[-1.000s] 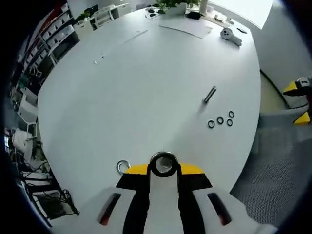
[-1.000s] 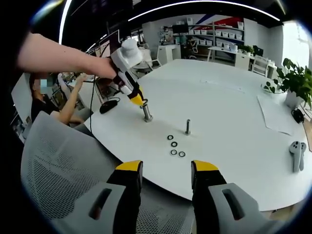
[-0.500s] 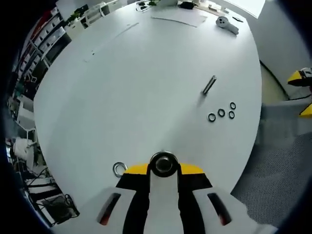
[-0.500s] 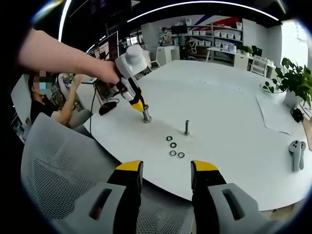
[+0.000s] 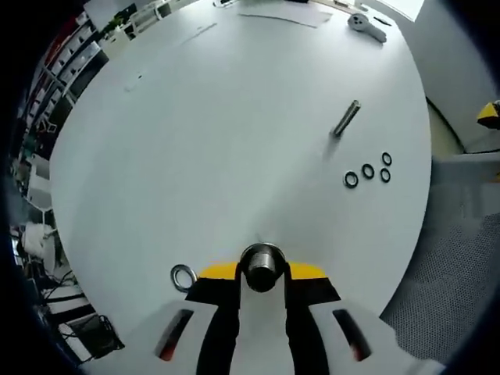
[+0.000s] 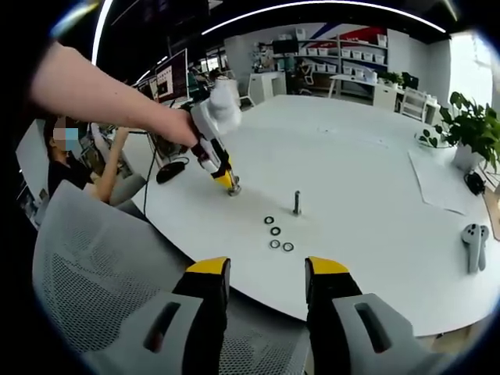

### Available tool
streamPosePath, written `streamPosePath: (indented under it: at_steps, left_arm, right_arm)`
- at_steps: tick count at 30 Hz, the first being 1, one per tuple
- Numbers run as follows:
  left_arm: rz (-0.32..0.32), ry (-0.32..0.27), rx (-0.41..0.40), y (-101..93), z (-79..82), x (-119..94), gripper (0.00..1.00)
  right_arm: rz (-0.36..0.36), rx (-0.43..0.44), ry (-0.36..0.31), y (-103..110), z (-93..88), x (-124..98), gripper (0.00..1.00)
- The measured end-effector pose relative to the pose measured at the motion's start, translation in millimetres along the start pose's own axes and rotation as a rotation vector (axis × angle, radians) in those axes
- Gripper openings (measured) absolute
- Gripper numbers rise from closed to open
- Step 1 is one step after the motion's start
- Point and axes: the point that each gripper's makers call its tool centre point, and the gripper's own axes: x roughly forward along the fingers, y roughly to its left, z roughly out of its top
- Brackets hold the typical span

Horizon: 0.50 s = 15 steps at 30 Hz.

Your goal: Place the washer onto the threaded stud by aligning its center hole with the stud, sliding it down to the base, and recovering from edge contact or off-axis alignment until the washer reaches the visible bottom stop.

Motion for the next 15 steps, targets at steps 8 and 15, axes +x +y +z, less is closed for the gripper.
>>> streamPosePath:
  at_steps: [8,15]
  left_arm:
    - [0.009,0.021,0.016,-0.8,-1.9,9,0.19]
    - [-0.011,0.008,-0.027,0.0,-2.4,13,0.2]
  right_arm:
    - [-0.01,0.002,0.001,-2,-0.4,1,0.41]
    - [-0.012,0.001,-0.002,-3,0.1,0,0.41]
